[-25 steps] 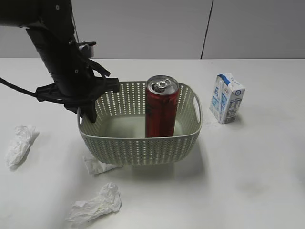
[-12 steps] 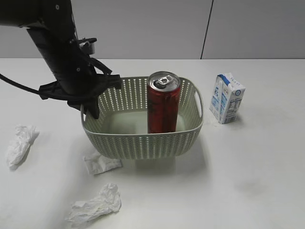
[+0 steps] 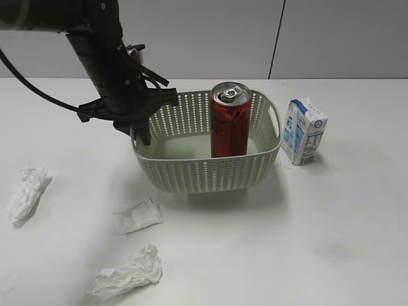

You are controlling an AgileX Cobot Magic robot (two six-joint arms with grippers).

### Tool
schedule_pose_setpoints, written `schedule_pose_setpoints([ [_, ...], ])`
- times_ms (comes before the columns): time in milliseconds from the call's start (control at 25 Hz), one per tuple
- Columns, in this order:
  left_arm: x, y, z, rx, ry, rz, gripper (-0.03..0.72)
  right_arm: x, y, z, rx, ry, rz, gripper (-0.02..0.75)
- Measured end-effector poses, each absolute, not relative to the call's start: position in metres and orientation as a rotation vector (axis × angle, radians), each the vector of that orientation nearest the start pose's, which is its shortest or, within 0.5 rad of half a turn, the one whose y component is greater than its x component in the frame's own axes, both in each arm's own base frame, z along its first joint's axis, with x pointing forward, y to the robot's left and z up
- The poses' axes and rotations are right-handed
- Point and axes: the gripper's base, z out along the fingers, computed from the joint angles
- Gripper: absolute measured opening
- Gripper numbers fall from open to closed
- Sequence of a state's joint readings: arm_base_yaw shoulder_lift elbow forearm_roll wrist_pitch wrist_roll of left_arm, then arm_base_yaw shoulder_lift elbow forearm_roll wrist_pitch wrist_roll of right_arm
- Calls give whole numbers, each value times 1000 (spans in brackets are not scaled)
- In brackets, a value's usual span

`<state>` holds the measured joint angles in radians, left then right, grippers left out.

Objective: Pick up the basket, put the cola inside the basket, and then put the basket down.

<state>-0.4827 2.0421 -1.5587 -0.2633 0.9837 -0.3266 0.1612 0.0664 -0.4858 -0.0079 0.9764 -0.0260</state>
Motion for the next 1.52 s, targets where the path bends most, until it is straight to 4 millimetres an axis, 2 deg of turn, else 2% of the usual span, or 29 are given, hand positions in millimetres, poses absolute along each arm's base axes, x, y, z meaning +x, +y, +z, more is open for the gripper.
schedule_pose_setpoints([
  [200, 382, -219, 183, 41, 3031, -439, -1, 6, 0, 265, -190, 2017, 68, 593],
  [480, 391, -222, 161, 32, 3057, -420, -1, 8, 0, 264, -189, 1998, 69, 593],
  [560, 392, -223, 157, 29, 3058, -419, 26, 8, 1, 264, -189, 1998, 75, 592],
  [640, 395, -224, 159, 17, 3036, -439, 112, 8, 1, 264, -188, 2000, 86, 592],
  [800, 400, -227, 168, 45, 2996, -465, 473, 8, 1, 262, -189, 2005, 86, 592],
  [840, 401, -228, 172, 70, 2992, -467, 558, 8, 1, 262, -189, 2005, 86, 592],
  [920, 404, -227, 181, 101, 2989, -471, 620, 8, 1, 262, -189, 2005, 86, 592],
  [1000, 410, -224, 195, 126, 2981, -479, 638, 8, 1, 262, -189, 2005, 86, 592],
  [1120, 423, -207, 222, 144, 2949, -488, 643, 8, 1, 262, -189, 2005, 86, 592],
  [1320, 451, -157, 277, 114, 2791, -471, 637, 8, 1, 262, -189, 2005, 86, 592],
  [1520, 455, -94, 315, 71, 2688, -357, 602, 8, 1, 262, -189, 2005, 86, 592],
])
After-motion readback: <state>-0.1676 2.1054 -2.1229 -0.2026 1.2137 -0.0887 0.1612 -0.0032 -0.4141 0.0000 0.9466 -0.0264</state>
